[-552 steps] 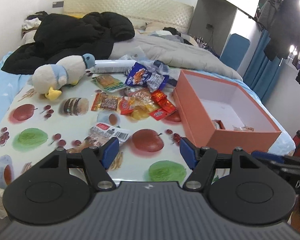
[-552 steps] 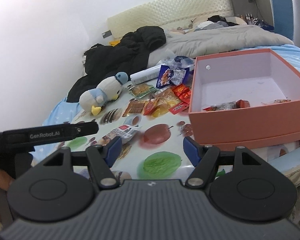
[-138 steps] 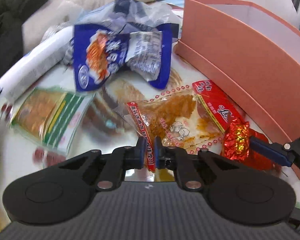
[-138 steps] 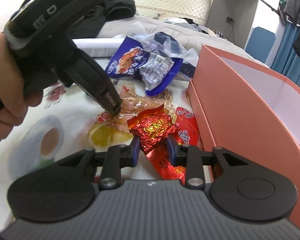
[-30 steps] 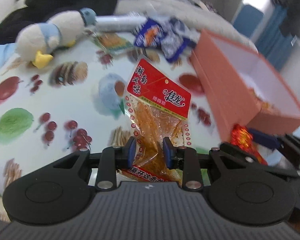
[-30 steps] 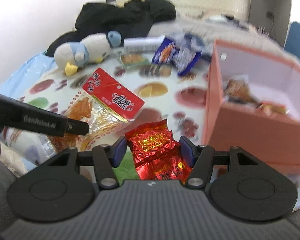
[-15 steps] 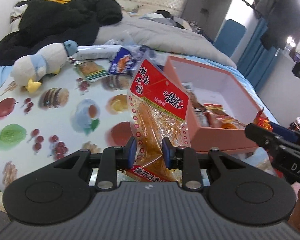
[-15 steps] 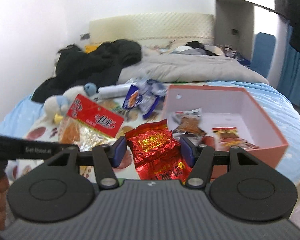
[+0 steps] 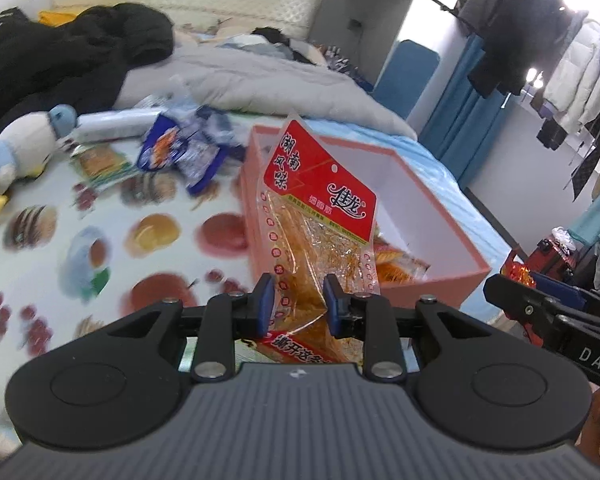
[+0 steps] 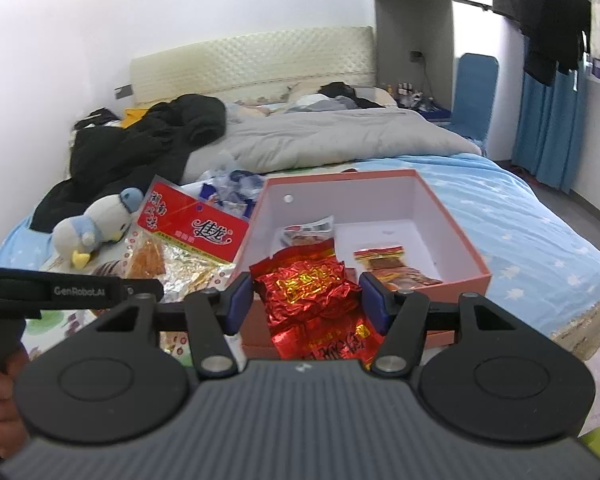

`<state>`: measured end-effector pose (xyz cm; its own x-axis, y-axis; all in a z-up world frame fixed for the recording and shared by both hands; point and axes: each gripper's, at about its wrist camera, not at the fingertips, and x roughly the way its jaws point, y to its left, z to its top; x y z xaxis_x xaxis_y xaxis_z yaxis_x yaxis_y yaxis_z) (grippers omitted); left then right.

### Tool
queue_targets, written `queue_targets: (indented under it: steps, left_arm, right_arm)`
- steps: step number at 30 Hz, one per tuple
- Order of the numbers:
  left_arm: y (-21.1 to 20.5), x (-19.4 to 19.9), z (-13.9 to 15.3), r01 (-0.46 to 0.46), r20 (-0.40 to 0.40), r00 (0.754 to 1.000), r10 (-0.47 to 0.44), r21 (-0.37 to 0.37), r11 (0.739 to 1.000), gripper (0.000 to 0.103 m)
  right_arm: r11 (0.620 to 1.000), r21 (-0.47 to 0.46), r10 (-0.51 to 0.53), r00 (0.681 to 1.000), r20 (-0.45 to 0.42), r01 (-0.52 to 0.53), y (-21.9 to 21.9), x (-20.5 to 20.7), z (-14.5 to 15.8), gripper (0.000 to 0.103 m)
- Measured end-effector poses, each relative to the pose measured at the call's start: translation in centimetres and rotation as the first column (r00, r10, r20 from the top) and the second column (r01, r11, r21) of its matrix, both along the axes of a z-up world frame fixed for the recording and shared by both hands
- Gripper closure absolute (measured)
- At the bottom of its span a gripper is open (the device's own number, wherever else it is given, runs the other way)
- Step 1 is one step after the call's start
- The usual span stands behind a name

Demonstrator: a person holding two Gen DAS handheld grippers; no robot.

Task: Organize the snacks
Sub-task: 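Carry the candies and strip-snack packet over the pink box with both tools, then open both grippers to drop the snacks into the box and withdraw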

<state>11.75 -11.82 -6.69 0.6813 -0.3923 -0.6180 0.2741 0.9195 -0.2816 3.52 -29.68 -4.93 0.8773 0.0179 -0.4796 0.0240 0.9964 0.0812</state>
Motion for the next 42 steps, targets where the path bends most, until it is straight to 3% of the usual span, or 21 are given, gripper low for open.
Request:
queue_targets:
  steps: [6, 13, 26, 35, 38, 41, 42]
  left_arm:
    - [-3.7, 4.2, 0.6, 0.055, 0.035, 0.998, -0.055, 0.0, 0.998, 0.073]
    - [-6.7, 10.6, 0.3, 0.071, 0.022, 0.997, -0.071, -0.002, 0.997, 0.073]
    - [-10.6, 21.6, -5.1, 0.118, -0.099, 0.989, -0.113, 0.042, 0.992, 0.073]
    - [-11.3, 23.8, -7.8, 0.127, -0.134, 0.984, -0.12, 0.041, 0.991, 0.072]
    - [-10.9, 23.4, -7.3, 0.118, -0.095, 0.989, -0.114, 0.031, 0.993, 0.067]
    - [-10.5, 22.9, -6.6, 0.1, -0.089, 0.991, -0.097, 0.035, 0.994, 0.04]
    - [-10.4, 22.6, -6.2, 0.096, -0.073, 0.993, -0.093, 0.044, 0.994, 0.038]
  right_arm:
    - [0.999, 0.009, -0.039, 0.999, 0.005, 0.039, -3.5, 3.5, 0.0, 0.042]
    - [0.999, 0.015, -0.03, 1.0, 0.002, 0.03, -6.4, 8.4, -0.1, 0.042]
    - [0.998, 0.067, 0.013, 0.995, -0.103, -0.006, -9.4, 18.6, -4.4, 0.042]
    - [0.996, 0.092, 0.015, 0.981, -0.195, 0.003, -9.8, 21.9, -7.7, 0.041]
    - [0.996, 0.09, 0.014, 0.979, -0.201, 0.004, -9.6, 21.9, -7.9, 0.04]
    - [0.996, 0.091, 0.004, 0.977, -0.214, 0.015, -9.6, 21.6, -8.0, 0.039]
    - [0.997, 0.079, 0.001, 0.977, -0.214, 0.017, -9.5, 21.5, -7.9, 0.035]
